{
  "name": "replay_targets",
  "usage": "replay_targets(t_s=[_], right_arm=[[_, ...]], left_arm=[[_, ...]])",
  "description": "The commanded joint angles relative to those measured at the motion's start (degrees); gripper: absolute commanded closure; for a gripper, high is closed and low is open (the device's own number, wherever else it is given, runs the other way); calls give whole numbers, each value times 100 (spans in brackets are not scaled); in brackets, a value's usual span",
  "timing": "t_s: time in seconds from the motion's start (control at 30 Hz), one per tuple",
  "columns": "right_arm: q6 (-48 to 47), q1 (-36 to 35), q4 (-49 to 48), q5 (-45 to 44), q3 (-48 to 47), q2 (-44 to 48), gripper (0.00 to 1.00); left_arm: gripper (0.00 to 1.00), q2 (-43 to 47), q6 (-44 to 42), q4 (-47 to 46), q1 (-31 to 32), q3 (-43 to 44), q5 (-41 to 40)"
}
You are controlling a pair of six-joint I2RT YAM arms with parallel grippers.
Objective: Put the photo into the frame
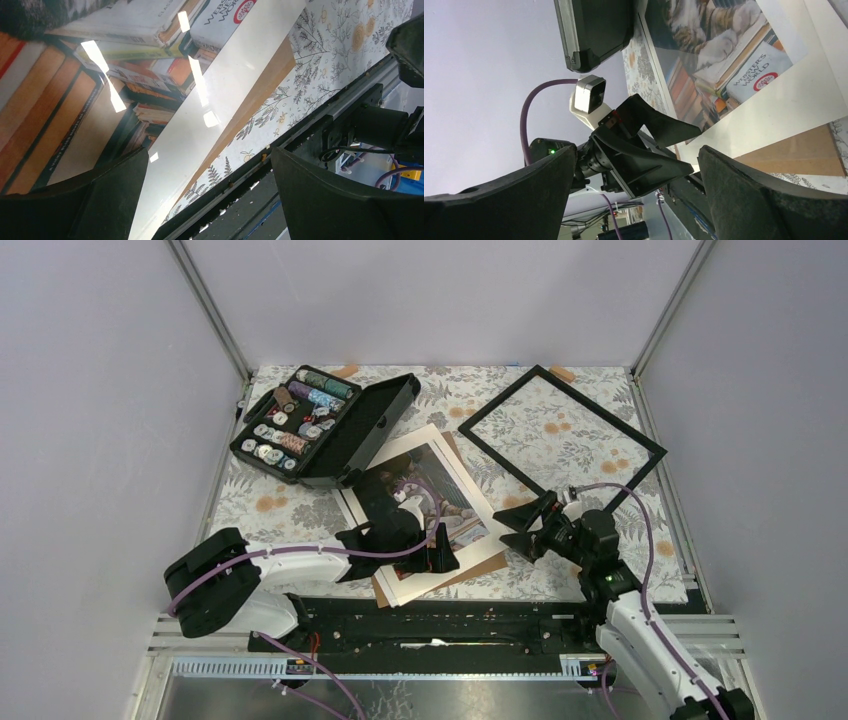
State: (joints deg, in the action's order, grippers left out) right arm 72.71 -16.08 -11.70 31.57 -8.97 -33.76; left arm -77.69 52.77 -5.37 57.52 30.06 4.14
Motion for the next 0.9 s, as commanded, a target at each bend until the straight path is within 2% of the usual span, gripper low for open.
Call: replay_targets(t_s=[0.0, 0.17, 0.3, 0.37, 0.47, 0.57, 0.73, 0.87], right_arm=[[505, -18, 367, -137, 80, 356, 0], [116, -14, 874, -578, -17, 553, 0], [-1534, -18, 2366, -1485, -686, 132, 0], [-2161, -14, 2771, -1940, -893, -324, 0], [-2872, -18, 2818, -1983, -1100, -1170, 0], [-3427, -18, 2670, -1638, -1321, -1757, 0], [-3511, -16, 2242, -1318, -1230, -2075, 0], [-3477, -17, 1638, -670, -968, -2374, 2]], left_arm=[[1, -111, -13, 355, 24, -45, 189], [1, -191, -11, 292, 23, -42, 226], [1, -168, -57, 336, 27, -27, 212], [1, -160, -57, 351, 25, -31, 210], [1, -169, -63, 338, 23, -51, 215], [1, -187, -46, 300, 16, -77, 226], [1, -235, -11, 208, 14, -139, 271], [1, -268, 10, 153, 15, -167, 295]])
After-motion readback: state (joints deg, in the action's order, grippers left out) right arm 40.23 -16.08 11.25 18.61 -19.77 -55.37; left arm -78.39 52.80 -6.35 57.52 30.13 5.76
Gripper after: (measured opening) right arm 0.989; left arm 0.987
